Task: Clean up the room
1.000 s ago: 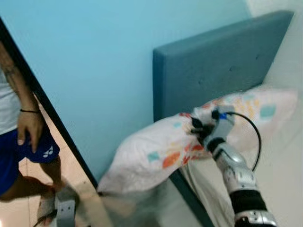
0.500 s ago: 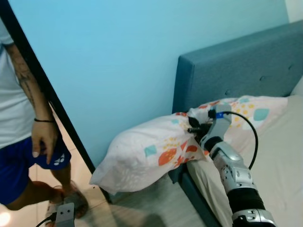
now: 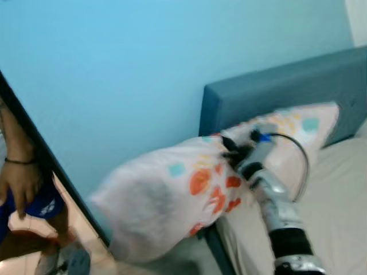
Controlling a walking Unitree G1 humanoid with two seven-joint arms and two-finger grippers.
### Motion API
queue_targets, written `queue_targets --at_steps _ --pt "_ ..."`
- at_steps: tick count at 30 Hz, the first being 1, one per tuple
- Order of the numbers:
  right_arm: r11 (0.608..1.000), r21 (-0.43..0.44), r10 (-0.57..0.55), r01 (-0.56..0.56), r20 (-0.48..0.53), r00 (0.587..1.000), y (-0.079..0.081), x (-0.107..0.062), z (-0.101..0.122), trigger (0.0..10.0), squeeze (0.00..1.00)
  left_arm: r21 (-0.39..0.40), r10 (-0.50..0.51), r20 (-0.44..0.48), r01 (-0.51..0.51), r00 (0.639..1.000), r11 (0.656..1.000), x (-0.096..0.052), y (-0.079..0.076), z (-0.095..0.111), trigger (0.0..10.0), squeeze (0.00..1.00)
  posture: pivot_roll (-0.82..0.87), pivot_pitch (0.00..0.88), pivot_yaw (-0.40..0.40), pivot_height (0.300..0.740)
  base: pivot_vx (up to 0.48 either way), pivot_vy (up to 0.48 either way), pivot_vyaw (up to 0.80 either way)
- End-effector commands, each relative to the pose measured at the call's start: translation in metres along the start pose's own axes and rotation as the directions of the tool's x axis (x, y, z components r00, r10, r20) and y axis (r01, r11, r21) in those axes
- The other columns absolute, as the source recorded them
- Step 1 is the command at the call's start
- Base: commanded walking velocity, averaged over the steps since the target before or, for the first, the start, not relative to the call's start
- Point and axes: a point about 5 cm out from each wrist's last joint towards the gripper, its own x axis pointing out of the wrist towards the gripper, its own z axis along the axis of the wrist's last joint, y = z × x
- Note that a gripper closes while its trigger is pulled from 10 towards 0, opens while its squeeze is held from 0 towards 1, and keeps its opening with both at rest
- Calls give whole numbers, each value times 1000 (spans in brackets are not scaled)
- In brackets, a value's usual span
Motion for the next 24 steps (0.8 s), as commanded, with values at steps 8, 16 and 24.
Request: queue_targets --at_steps 8,16,24 --pt "997 -52 -55 59 75 996 -13 -5 20 10000 0 -13 1 -14 -1 1000 1000 -1 2 -6 10000 0 -139 99 18 740 0 0 0" --pt "969 -178 -169 173 36 985 -37 -12 26 10000 0 -20 -35 -15 34 999 999 -1 -2 -7 10000 0 -141 105 20 740 0 -276 0" --pt "899 -307 -307 313 69 949 -64 -20 48 10000 0 -29 -34 -2 34 999 999 -1 -2 -6 10000 0 -142 109 23 740 0 -300 0"
